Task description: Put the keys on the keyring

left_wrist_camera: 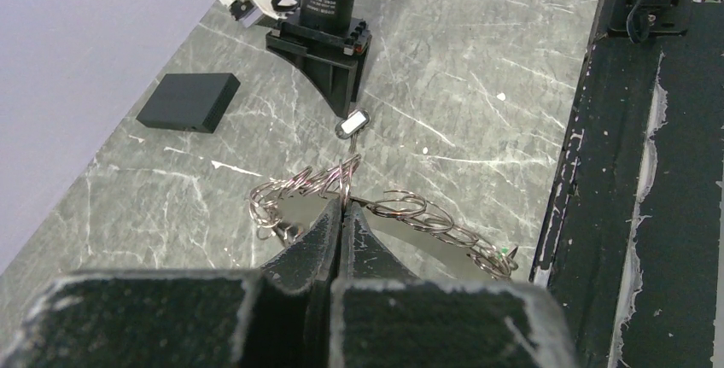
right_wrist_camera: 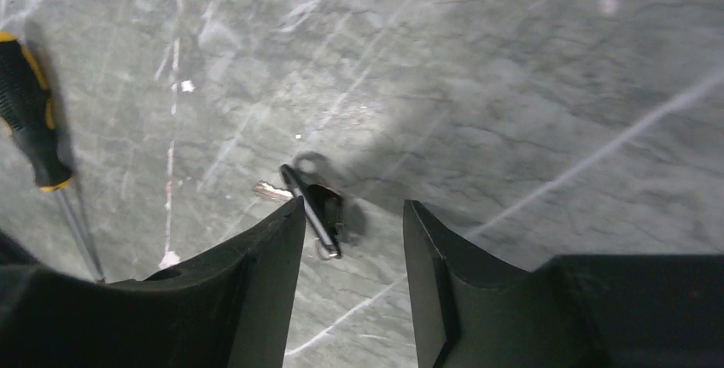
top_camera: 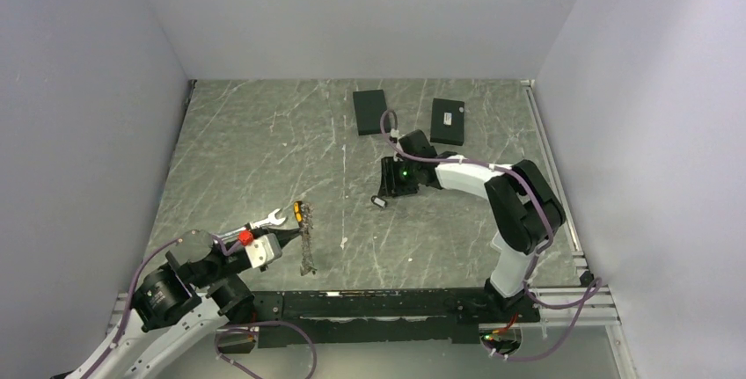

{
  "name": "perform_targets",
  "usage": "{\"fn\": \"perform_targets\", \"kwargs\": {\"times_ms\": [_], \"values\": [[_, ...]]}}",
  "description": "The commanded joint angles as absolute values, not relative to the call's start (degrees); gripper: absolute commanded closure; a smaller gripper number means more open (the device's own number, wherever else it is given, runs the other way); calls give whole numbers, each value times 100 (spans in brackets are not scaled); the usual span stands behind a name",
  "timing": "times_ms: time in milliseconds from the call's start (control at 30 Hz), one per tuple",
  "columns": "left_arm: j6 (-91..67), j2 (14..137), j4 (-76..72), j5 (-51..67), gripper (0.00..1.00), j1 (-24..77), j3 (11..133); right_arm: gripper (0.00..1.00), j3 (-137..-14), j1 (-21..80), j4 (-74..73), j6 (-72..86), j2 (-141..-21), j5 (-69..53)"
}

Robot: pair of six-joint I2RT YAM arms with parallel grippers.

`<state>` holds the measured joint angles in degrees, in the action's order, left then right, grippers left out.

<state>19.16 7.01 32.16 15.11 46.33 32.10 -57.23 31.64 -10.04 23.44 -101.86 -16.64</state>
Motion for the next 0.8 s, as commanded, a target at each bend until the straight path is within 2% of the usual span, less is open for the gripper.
{"fn": "perform_targets", "kwargs": {"times_ms": [0, 233, 333, 533, 767], "values": [[1877, 738, 2787, 1475, 100, 4610, 3250, 50, -5765, 3085, -1297, 2082, -9772, -994], [1872, 748, 2798, 1466, 100, 4603, 3256, 50, -5730, 3304, -1692, 2025, -9316, -877], [1885, 747, 2784, 1462, 100, 4605, 3243, 55, -5679, 3393, -1817, 2587, -9150, -776], [1881, 700, 2786, 1472, 100, 4605, 3246, 57, -5198, 3749, -1536, 4056, -8844, -174], [1881, 616, 2813, 1507, 100, 4604, 3257, 59, -5021, 3918, -1142, 4660, -9016, 98]]}}
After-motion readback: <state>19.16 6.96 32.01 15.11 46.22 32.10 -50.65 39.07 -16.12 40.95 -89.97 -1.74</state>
